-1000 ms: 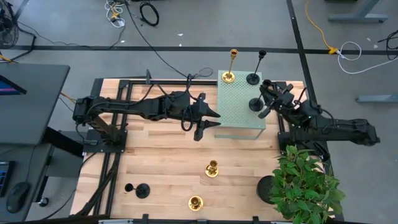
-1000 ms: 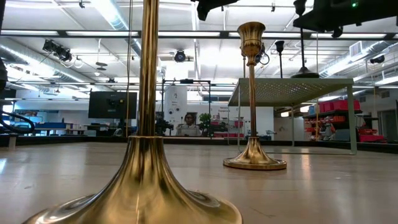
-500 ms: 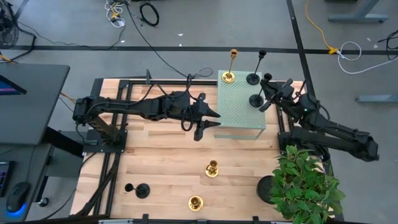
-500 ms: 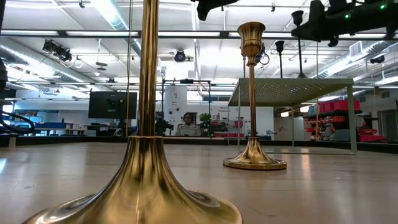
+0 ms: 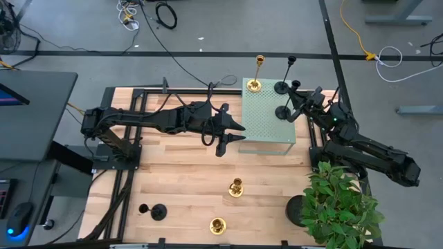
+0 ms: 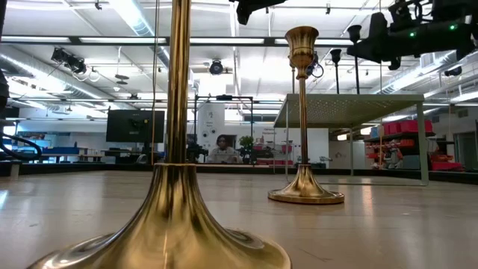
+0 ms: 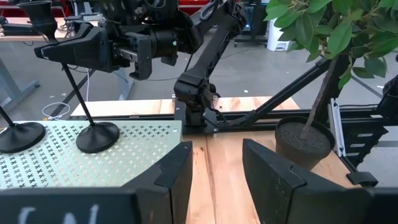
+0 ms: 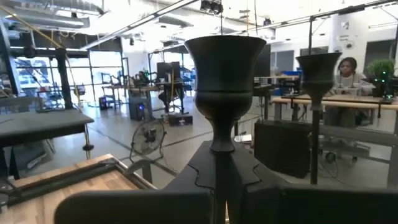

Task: Pick & Place candle stick holders
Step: Put the right black candle holder on top of the shelf aligned with other black candle holder, then put the top light brown candle holder on top of the shelf aligned with the other light brown candle holder

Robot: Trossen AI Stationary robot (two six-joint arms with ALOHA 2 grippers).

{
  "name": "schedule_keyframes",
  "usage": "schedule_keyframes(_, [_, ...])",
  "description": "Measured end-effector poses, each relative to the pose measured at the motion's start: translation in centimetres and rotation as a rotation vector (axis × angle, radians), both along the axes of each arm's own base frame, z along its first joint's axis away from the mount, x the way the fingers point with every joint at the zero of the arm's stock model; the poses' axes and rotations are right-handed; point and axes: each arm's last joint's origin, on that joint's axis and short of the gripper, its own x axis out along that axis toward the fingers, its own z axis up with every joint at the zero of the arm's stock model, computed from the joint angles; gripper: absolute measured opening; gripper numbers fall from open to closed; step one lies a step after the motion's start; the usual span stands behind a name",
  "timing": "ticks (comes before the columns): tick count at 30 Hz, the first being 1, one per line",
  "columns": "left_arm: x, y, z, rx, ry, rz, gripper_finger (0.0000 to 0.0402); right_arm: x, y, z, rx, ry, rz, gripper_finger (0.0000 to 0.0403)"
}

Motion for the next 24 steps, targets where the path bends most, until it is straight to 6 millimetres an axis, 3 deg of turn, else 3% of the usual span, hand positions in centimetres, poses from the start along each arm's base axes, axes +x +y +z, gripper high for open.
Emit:
schedule_keyframes(11, [-0.01, -0.01, 0.01, 0.000, 0.000, 0.000, 0.0142, -0.17, -0.26, -0.08, 0.005, 0.007, 0.021, 0.0005])
schedule_keyframes(24, [-0.01, 0.00, 0.01, 0.000, 0.000, 0.000, 0.0142, -0.13, -0.28, -0.31, 0.024, 0.010, 0.024, 0.0118])
